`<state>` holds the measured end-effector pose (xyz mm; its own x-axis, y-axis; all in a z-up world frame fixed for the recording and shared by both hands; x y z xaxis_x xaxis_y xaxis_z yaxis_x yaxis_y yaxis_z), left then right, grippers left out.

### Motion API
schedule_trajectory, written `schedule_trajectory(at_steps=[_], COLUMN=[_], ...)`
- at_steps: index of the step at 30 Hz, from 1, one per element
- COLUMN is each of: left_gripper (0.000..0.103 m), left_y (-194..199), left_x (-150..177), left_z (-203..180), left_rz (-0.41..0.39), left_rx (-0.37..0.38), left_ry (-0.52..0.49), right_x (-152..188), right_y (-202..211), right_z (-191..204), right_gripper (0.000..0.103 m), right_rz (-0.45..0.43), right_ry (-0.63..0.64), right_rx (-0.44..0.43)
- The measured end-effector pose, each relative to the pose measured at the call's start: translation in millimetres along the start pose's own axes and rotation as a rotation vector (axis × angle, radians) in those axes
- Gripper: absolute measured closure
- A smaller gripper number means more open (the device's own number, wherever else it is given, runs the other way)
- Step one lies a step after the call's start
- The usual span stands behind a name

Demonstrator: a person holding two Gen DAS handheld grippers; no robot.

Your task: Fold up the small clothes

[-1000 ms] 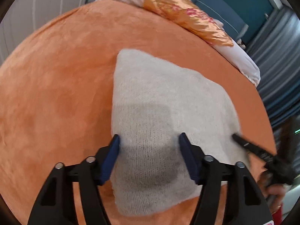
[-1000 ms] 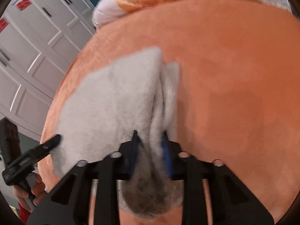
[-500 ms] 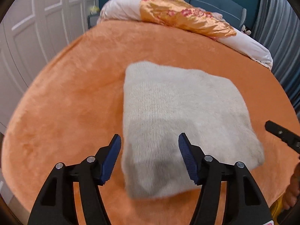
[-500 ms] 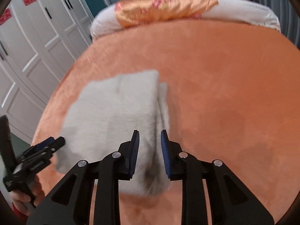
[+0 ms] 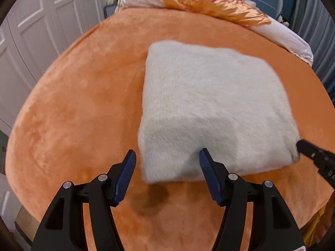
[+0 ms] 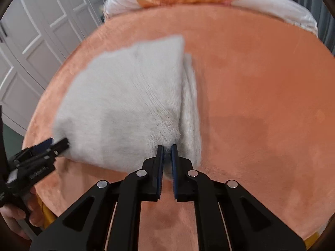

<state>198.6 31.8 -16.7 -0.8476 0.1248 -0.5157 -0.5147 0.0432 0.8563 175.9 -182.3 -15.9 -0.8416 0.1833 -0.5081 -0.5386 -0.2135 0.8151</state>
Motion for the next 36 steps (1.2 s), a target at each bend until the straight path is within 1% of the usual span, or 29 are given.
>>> schedule_trajectory(at_steps=[2,3,5,7,11,14,15,17,19,22,23,29,30,33,36], left_gripper=[0.038,0.034,0.033,0.031,0.031,0.031,0.031,0.031,0.031,0.03,0.029,0.019,0.017,0.015,0.014], left_y=[11.3,16.2,19.3,18.1,7.7,1.9,-0.1,-5.4,-11.0,-11.2,-11.7,-13.3,-13.5,-14.3,-14.8], left_x=[2.2,5.7,11.7,21.9,43.4,59.5,63.2,71.7,79.6,83.5,84.4,89.5,90.4,91.0,92.2], left_z=[-3.6,-4.7,-6.5,-6.9,-7.4,-5.2,-4.9,-5.5,-7.0,-9.8,-10.8,-14.8,-15.7,-19.2,-20.7], left_rz=[-0.02,-0.027,-0.028,-0.019,0.028,0.05,0.056,0.073,0.089,0.06,0.056,0.033,0.029,0.021,0.011], left_rx=[-0.006,-0.013,-0.031,-0.044,-0.047,-0.058,-0.06,-0.061,-0.066,-0.091,-0.096,-0.114,-0.117,-0.123,-0.133], left_ry=[-0.008,-0.013,-0.015,-0.013,0.001,0.008,0.01,0.009,0.008,-0.004,-0.008,-0.006,-0.009,-0.017,-0.021], right_x=[-1.5,1.1,7.2,17.4,42.2,61.3,66.3,76.1,84.1,93.2,94.4,98.8,99.8,103.1,103.7], right_y=[19.4,28.1,35.7,36.4,27.5,21.6,20.1,13.5,6.4,-5.5,-6.9,-11.3,-12.3,-15.4,-16.9], right_z=[4.0,4.8,4.4,2.7,-1.1,2.2,4.0,8.3,12.2,14.5,15.4,31.1,33.9,41.1,39.8], right_gripper=[0.094,0.094,0.094,0.094,0.094,0.093,0.091,0.083,0.083,0.081,0.079,0.054,0.052,0.049,0.048], right_rz=[-0.052,-0.069,-0.087,-0.083,-0.043,-0.023,-0.016,0.0,0.017,0.045,0.037,0.018,0.015,0.003,-0.001], right_ry=[0.014,0.014,-0.006,-0.023,-0.06,-0.06,-0.055,-0.045,-0.038,-0.038,-0.03,0.038,0.054,0.102,0.097], right_rx=[0.015,0.022,0.028,0.039,0.039,0.045,0.047,0.047,0.043,0.044,0.051,0.083,0.097,0.147,0.158])
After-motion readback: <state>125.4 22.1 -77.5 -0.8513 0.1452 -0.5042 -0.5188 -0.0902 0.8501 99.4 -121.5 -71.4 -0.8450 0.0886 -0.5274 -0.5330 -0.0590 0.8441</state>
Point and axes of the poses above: each gripper's, at about its wrist camera, not at the fingertips, and y roughly against the way its jaws point, z to its left, x to its underside, the point moved 8 cm from there along -y, roughly the way its jaws point, and after that the axes turned 4 degrees about -x, right-handed, at the moved point
